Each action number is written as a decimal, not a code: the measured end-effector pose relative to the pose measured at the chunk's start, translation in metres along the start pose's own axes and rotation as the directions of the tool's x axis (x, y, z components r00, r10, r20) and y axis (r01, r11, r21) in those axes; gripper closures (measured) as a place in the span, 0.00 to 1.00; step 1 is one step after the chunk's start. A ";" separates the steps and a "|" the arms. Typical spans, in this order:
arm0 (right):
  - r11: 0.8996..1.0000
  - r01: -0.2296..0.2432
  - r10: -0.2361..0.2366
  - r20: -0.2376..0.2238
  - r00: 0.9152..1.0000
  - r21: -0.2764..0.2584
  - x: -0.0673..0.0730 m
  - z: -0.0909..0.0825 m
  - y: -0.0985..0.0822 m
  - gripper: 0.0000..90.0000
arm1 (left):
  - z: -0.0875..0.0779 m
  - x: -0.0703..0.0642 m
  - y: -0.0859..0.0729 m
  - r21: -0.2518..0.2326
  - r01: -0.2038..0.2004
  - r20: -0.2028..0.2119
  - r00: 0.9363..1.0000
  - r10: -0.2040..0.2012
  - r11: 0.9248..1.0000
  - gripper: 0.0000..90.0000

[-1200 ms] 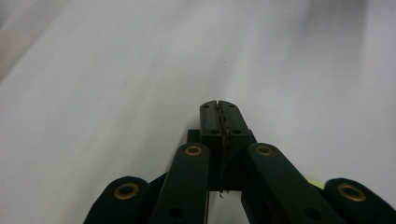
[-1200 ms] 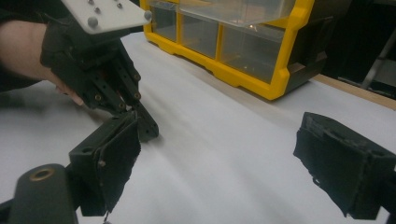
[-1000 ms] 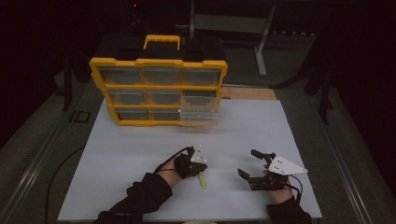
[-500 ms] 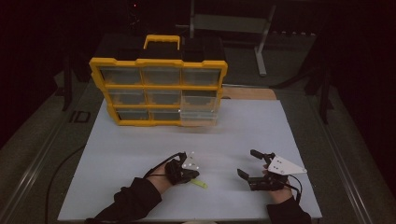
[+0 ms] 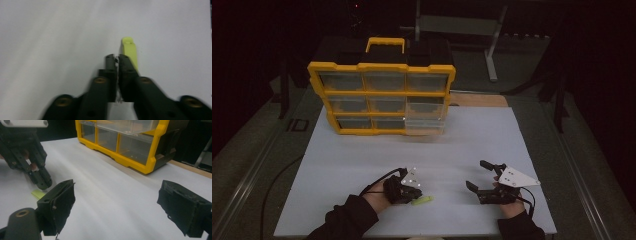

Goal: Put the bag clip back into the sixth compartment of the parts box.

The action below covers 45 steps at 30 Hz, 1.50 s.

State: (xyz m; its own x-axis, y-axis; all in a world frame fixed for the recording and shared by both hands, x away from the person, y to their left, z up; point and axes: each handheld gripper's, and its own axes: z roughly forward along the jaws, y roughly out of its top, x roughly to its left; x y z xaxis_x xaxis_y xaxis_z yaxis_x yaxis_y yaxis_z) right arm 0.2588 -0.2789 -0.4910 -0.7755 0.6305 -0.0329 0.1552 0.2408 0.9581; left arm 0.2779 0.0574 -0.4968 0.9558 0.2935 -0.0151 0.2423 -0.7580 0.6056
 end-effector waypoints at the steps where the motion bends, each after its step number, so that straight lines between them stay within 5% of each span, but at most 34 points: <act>1: 1.000 0.000 0.000 0.000 1.000 -0.002 0.000 0.000 0.000 0.15 | -0.001 0.001 0.000 -0.001 0.000 -0.013 1.000 0.000 1.000 0.82; 13: 1.000 0.000 0.000 -0.001 1.000 0.004 0.000 0.000 0.000 0.15 | -0.009 0.001 -0.001 -0.013 0.034 -0.043 0.999 -0.034 0.999 0.32; 18: 1.000 -0.001 0.001 -0.001 1.000 0.003 0.000 0.000 0.000 0.15 | -0.012 -0.001 -0.002 -0.049 0.058 0.010 0.998 -0.058 0.997 0.14; 29: 1.000 0.001 -0.001 -0.002 1.000 0.005 0.001 0.000 0.000 0.15 | -0.009 -0.010 0.000 -0.089 0.076 0.017 0.997 -0.074 0.993 0.16; 37: 1.000 0.000 0.000 -0.003 1.000 0.005 0.000 0.000 0.000 0.15 | 0.002 -0.015 -0.002 -0.064 0.056 0.026 0.998 -0.055 0.996 0.18; 45: 1.000 0.003 -0.003 -0.004 1.000 0.004 0.001 0.000 0.000 0.15 | 0.007 -0.017 -0.004 -0.049 0.032 0.042 0.999 -0.030 0.998 0.39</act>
State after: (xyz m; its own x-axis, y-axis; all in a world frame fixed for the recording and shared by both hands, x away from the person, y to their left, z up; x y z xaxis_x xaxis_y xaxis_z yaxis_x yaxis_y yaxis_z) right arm 0.2583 -0.2787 -0.4909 -0.7787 0.6265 -0.0346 0.1551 0.2456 0.9569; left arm 0.2620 0.0512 -0.5047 0.9544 0.2912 -0.0664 0.2640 -0.7186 0.6433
